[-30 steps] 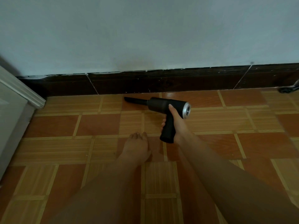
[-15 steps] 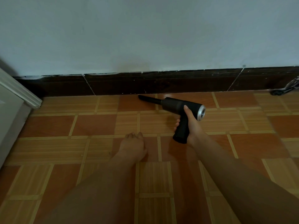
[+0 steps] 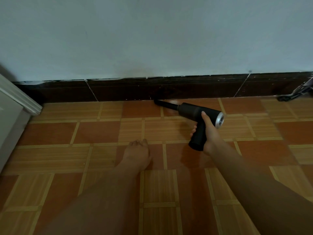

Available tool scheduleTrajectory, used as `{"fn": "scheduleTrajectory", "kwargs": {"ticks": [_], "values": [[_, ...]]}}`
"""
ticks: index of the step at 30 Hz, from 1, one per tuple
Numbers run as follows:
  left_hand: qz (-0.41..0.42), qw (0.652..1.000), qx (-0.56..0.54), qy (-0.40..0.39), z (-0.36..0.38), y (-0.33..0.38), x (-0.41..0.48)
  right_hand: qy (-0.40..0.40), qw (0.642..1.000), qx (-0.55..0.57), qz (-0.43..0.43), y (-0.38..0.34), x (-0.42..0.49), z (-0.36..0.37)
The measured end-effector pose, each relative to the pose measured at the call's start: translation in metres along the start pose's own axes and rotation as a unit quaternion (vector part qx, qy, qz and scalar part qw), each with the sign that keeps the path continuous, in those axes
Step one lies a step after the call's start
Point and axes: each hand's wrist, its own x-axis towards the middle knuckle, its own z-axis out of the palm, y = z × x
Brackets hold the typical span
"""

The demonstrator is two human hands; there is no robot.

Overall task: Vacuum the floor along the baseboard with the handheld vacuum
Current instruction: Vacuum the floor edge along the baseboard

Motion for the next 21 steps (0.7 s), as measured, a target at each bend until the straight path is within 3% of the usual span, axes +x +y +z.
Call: {"fn": "scheduleTrajectory", "kwargs": {"ticks": [8,15,21], "values": [[0.013,0.999,-0.007,0.034,0.003,-0.003,-0.002,-0.011,1.000,-0.005,0.017,0.011,-0.002,0.016],[0.012,0.994,-0.016,0.111,0.007,-0.026,-0.003,-0.028,0.999,-0.001,0.031,0.026,0.000,0.036],[-0.009,0.994,-0.024,0.109,0.015,-0.061,-0.005,-0.041,0.998,-0.007,0.045,0.041,0.005,0.056]]}}
